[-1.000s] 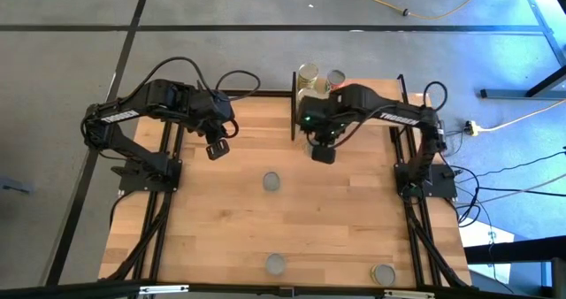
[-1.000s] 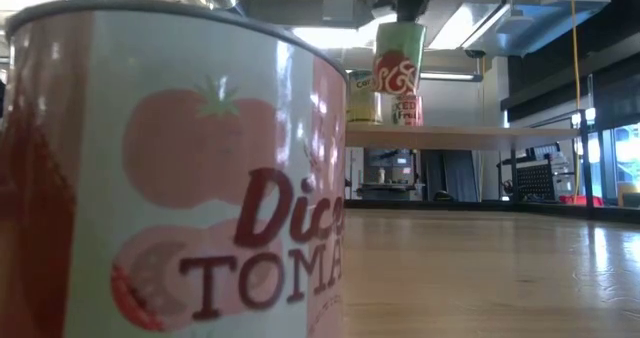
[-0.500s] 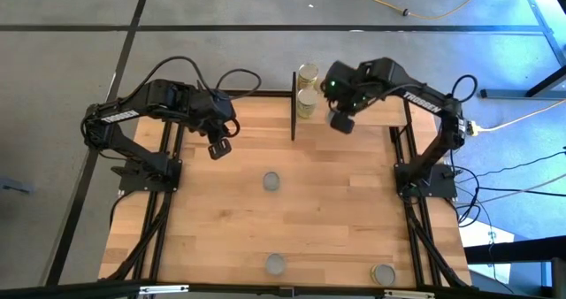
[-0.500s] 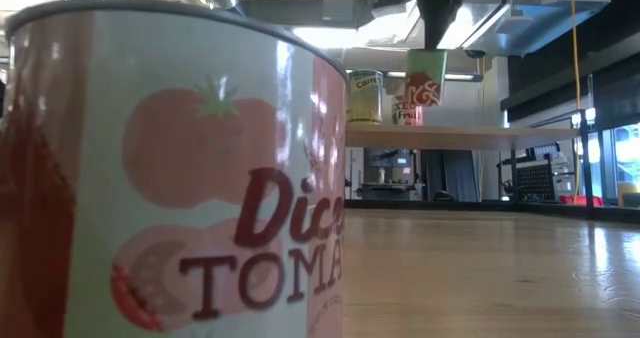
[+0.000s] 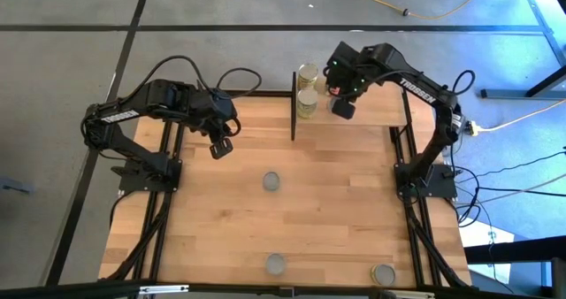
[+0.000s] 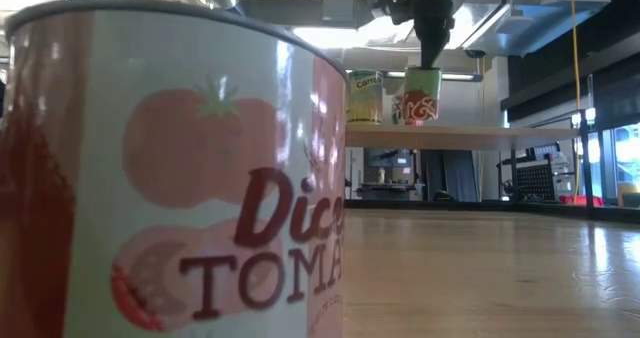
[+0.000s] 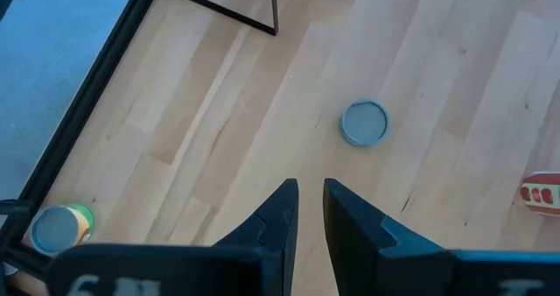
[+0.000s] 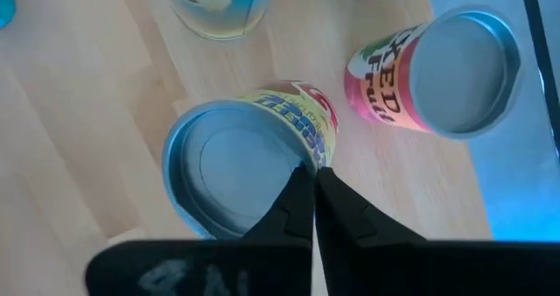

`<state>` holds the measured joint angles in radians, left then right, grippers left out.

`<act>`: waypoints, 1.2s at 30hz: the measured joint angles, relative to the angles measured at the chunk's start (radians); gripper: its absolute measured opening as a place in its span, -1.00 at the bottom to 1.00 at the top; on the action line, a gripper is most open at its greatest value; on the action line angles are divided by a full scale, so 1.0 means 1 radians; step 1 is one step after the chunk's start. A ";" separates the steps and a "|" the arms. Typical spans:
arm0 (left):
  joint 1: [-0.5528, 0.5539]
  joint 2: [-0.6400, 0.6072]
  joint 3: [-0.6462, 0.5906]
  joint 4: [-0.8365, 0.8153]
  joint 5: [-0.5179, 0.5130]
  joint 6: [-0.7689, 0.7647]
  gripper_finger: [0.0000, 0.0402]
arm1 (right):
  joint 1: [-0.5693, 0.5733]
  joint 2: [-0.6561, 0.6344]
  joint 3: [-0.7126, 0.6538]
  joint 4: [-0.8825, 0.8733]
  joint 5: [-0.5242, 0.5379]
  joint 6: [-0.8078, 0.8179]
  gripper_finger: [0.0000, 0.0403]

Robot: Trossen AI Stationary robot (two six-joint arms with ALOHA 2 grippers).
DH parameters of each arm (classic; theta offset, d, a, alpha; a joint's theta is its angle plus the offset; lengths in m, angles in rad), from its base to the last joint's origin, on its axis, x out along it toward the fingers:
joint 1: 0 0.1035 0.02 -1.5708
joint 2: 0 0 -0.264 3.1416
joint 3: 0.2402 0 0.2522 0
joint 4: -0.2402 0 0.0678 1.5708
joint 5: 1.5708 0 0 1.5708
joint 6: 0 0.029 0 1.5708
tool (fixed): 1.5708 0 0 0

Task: Pick and place cans onto a shelf
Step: Put the green and red can on the shelf

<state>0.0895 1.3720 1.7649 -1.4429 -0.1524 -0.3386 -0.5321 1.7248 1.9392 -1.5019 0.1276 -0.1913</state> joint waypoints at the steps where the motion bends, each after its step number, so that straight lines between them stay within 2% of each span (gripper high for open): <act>1: 0.000 0.000 0.000 0.000 0.000 0.000 -0.75 | -0.003 0.005 0.000 0.001 0.000 -0.003 -0.99; 11: 0.000 0.000 0.000 0.001 -0.005 -0.001 -0.75 | -0.003 0.050 0.001 0.022 -0.005 -0.048 -0.99; 21: 0.000 0.000 0.000 0.001 -0.019 -0.001 -0.75 | -0.003 0.063 0.000 0.039 -0.020 -0.053 -0.78; 36: 0.000 0.000 0.000 0.001 -0.019 0.001 -0.75 | -0.003 0.063 0.001 0.044 -0.016 -0.050 -0.76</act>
<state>0.0895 1.3720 1.7649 -1.4422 -0.1711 -0.3378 -0.5346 1.7874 1.9401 -1.4582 0.1120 -0.2413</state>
